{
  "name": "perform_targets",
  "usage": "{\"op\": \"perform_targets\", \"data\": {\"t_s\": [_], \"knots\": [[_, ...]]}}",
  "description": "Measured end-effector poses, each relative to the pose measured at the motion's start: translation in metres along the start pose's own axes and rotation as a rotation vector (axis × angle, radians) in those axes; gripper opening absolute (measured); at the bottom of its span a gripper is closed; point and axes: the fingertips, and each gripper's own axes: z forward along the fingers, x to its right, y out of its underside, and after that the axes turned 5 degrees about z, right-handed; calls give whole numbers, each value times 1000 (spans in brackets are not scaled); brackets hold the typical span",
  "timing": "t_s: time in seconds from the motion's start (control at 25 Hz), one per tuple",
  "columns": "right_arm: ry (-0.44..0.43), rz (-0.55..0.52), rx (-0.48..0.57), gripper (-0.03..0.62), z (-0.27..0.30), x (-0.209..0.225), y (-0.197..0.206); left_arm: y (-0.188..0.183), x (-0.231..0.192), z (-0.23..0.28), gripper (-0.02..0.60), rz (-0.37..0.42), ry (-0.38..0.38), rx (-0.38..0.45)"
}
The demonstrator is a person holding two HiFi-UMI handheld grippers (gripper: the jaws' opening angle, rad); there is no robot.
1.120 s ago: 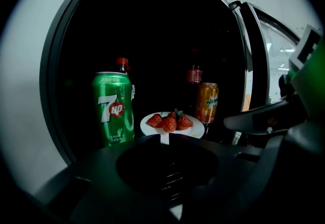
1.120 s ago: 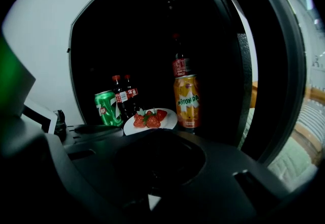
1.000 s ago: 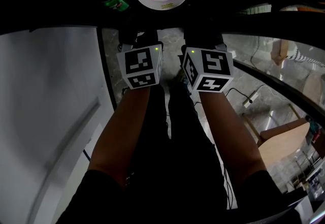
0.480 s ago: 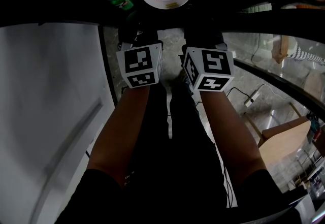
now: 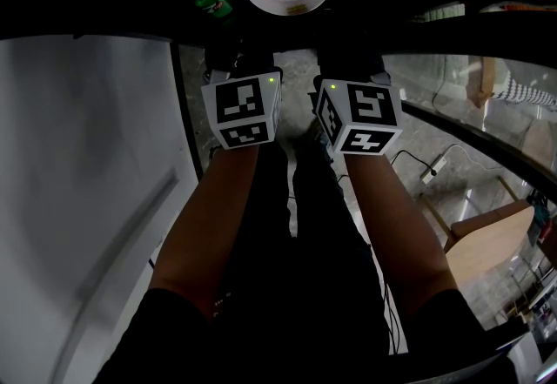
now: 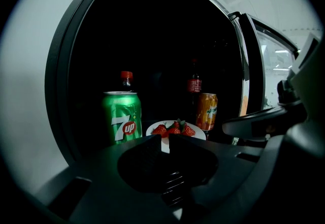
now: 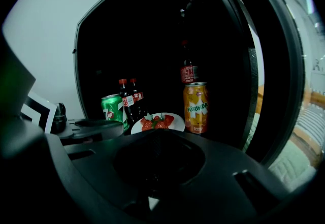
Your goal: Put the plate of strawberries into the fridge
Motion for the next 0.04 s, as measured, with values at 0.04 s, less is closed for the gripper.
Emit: {"op": "perform_targets", "data": {"t_s": [0.04], "knots": [[0,0,0,5,0,0,0,-1,0,-1,46,1,0,1]]}}
